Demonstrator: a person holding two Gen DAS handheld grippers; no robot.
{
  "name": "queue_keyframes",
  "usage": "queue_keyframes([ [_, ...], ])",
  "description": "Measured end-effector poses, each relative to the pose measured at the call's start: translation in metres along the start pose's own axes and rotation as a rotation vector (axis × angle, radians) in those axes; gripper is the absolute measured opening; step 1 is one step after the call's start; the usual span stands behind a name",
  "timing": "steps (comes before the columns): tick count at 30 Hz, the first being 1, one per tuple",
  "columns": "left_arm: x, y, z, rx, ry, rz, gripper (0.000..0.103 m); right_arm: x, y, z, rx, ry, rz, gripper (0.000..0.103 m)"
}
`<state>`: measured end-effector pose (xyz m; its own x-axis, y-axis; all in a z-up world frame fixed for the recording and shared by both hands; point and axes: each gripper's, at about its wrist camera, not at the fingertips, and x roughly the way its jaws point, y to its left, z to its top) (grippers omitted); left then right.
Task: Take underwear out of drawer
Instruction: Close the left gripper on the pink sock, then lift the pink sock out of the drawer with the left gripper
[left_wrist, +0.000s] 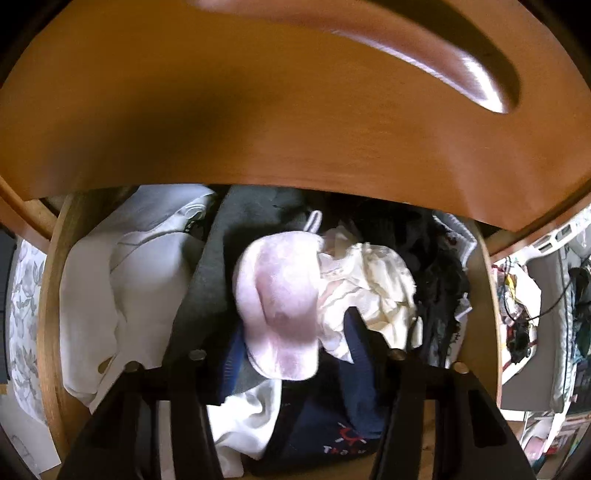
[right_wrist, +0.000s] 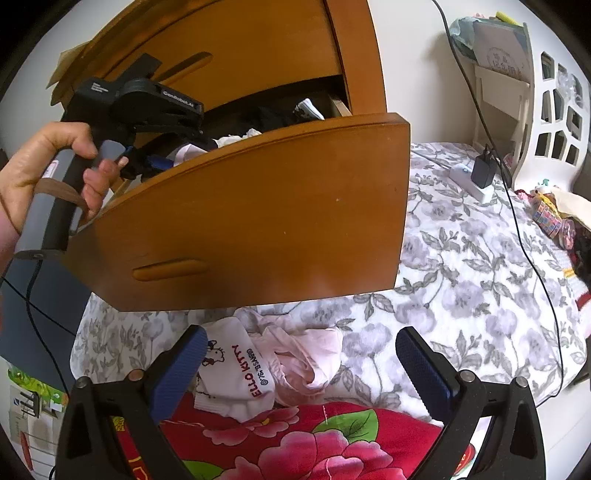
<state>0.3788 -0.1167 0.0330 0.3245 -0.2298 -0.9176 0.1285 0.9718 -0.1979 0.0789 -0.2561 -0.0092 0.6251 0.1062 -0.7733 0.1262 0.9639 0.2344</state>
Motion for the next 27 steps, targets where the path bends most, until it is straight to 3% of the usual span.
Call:
queue_keyframes([
  [2,0.001,0.002,0.003,-0.022,-0.011,0.009,0.037,0.001,0.0,0.0,0.002,0.003,0.001,0.103],
  [8,-0.006,0.007,0.001,0.016,-0.043,0.038,0.025,0.002,-0.001,-0.001,0.008,0.007,-0.001,0.103],
  [16,-0.035,-0.023,-0.005,0.13,-0.121,0.062,0.022,0.001,-0.001,-0.001,0.007,0.005,-0.005,0.103],
  [23,-0.06,-0.034,-0.011,0.123,-0.177,0.027,0.021,-0.001,-0.001,-0.001,0.011,0.0,-0.008,0.103],
  [27,-0.071,-0.019,-0.013,0.08,-0.192,-0.007,0.021,-0.004,0.0,-0.001,0.007,-0.005,-0.013,0.103],
])
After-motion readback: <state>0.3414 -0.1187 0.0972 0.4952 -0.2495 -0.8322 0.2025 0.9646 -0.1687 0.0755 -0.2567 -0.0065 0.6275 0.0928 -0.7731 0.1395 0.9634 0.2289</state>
